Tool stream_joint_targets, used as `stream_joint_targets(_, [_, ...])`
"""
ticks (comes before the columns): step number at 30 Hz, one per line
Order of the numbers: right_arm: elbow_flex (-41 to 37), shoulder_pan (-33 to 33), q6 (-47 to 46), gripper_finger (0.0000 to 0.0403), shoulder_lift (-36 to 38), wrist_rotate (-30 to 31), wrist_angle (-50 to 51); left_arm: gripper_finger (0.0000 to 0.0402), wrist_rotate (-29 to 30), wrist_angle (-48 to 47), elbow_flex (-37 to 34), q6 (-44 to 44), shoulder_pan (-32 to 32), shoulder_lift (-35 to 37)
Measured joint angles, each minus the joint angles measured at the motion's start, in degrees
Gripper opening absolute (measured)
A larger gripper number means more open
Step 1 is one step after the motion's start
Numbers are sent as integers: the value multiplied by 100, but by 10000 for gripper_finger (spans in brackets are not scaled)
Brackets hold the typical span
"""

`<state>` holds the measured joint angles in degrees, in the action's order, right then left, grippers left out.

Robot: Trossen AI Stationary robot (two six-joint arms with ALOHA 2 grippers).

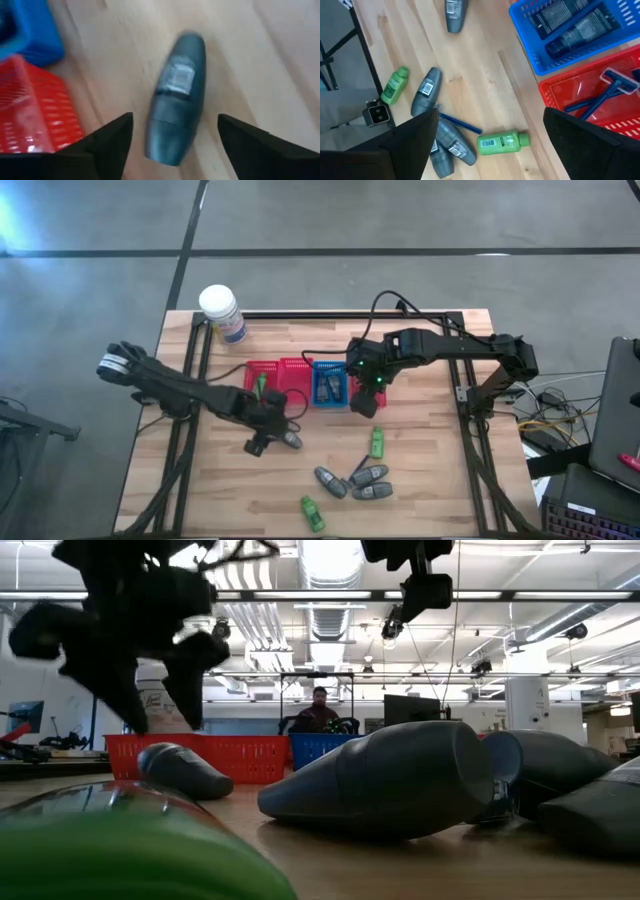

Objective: Pick & Place Travel size toiletries
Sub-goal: Put the gray deodorant into the middle red bin

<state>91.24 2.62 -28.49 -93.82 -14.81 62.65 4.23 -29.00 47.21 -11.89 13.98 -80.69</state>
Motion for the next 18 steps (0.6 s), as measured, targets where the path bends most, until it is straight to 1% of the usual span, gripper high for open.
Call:
stream_joint_targets(2, [-9, -14, 0, 352, 0, 0, 9, 304, -222, -42, -14, -162, -46, -234])
stream_joint_targets(4, [-9, -22, 0, 349, 0, 0, 7, 306, -248, 61, -36, -385, -89, -505])
stream_joint_targets(6, [-13, -27, -1, 347, 0, 0, 5, 305, -323, 194, -33, -594, -181, -818])
stream_joint_targets(10, [-20, -51, -68, 340, 0, 4, 7, 296, -648, 45, 192, -619, -337, -1327])
stream_joint_targets(12, [-20, -63, -119, 336, 0, 21, 14, 278, -713, -87, 318, -626, -343, -1426])
stream_joint_targets(13, [-23, -66, -128, 334, 0, 27, 17, 263, -725, -153, 380, -614, -343, -1434])
stream_joint_targets(16, [-28, -92, -128, 327, 0, 159, 54, 202, -740, -156, 498, -480, -341, -1326])
stream_joint_targets(18, [-31, -102, -129, 323, 0, 246, 77, 201, -742, -105, 558, -296, -343, -1114])
